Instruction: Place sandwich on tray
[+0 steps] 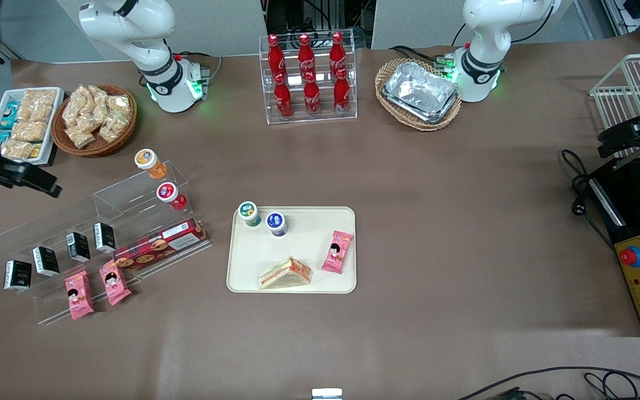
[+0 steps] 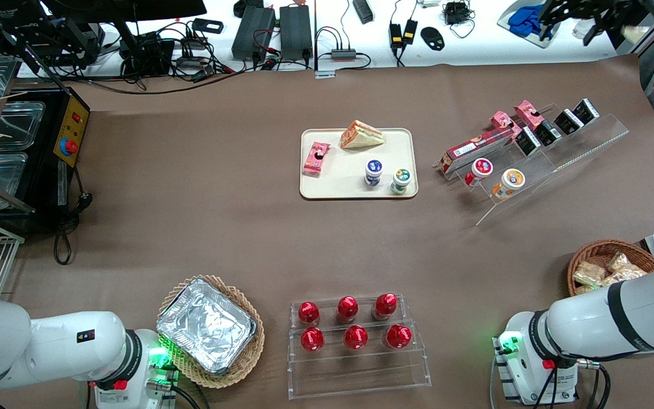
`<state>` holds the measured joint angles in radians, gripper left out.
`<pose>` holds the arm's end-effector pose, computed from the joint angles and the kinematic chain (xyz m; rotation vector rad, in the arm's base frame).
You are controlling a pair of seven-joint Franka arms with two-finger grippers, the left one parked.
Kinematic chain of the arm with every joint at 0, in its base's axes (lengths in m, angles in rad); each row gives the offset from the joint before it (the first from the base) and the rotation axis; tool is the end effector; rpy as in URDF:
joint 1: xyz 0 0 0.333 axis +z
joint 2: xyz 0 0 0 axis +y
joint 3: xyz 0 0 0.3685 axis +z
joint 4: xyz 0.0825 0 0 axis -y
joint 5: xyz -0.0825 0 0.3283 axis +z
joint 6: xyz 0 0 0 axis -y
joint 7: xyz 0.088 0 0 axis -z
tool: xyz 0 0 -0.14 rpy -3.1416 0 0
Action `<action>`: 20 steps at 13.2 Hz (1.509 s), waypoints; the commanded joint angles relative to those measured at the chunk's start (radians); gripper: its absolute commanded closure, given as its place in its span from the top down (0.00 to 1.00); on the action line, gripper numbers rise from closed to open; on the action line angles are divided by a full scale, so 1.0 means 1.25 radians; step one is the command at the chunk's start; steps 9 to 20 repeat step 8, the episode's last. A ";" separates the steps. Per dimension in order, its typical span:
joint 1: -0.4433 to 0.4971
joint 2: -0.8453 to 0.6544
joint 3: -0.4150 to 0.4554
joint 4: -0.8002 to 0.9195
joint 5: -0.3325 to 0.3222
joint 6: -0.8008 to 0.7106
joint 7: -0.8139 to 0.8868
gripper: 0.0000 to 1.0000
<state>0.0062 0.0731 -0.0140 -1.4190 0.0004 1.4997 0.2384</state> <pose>0.5190 -0.0036 0.6632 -3.1176 0.3856 -0.0120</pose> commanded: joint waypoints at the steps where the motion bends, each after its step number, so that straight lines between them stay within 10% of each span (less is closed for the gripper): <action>1: -0.042 -0.031 0.010 -0.032 -0.006 -0.029 -0.091 1.00; 20: -0.049 -0.143 0.009 -0.191 -0.006 0.002 -0.099 1.00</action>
